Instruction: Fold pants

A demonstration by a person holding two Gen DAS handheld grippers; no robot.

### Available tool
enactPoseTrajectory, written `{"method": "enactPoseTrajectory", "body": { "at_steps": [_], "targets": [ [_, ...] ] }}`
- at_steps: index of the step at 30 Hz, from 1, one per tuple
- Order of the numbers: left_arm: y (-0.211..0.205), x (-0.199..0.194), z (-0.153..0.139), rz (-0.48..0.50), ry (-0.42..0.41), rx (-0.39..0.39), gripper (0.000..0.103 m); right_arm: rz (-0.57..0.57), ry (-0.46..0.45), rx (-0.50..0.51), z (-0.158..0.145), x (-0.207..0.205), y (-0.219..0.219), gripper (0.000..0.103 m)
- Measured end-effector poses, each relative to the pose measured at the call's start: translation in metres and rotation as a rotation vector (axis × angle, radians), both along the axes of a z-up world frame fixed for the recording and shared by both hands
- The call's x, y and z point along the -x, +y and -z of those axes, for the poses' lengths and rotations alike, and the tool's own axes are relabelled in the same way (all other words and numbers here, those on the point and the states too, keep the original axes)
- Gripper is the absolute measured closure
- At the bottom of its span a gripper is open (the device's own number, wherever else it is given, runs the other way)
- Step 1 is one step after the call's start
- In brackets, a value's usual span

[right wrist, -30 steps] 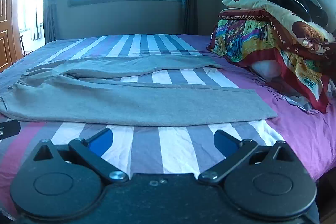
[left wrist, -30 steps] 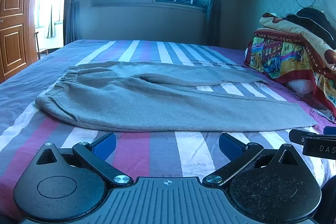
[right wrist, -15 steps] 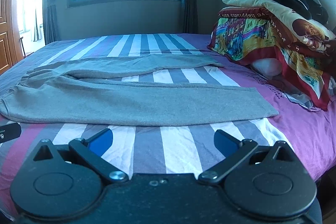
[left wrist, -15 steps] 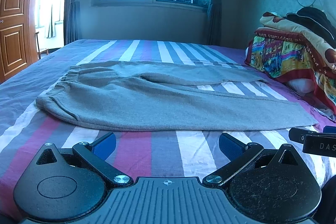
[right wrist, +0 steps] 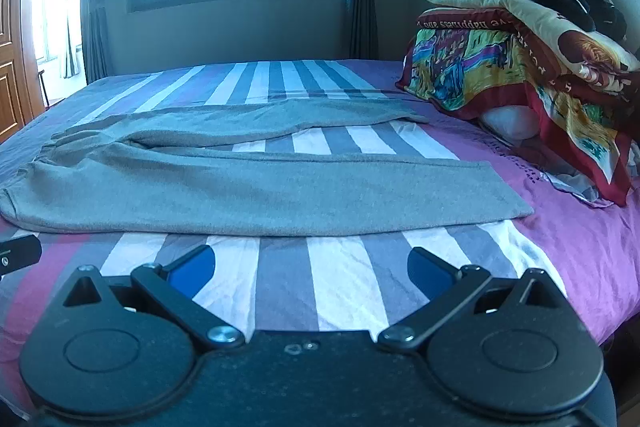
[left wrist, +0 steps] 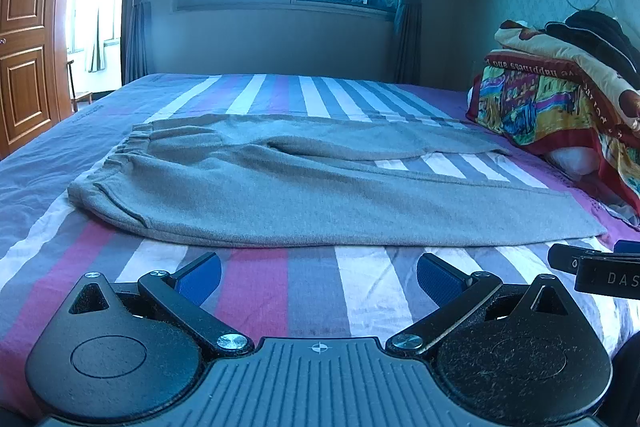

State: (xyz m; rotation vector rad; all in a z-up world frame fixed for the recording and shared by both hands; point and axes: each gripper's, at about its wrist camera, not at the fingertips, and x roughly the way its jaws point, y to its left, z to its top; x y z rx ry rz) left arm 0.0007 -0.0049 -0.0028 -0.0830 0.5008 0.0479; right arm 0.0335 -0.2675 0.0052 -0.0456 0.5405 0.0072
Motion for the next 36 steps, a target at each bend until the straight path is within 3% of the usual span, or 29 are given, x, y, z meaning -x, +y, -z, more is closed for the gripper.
{"method": "enactPoseTrajectory", "body": {
  "at_steps": [36],
  "targets": [
    [0.0007,0.0022,0.0089,-0.012,0.017,0.004,0.0,-0.025,0.034,0.0,0.0064,-0.0031,0.003,0.0]
  ]
}}
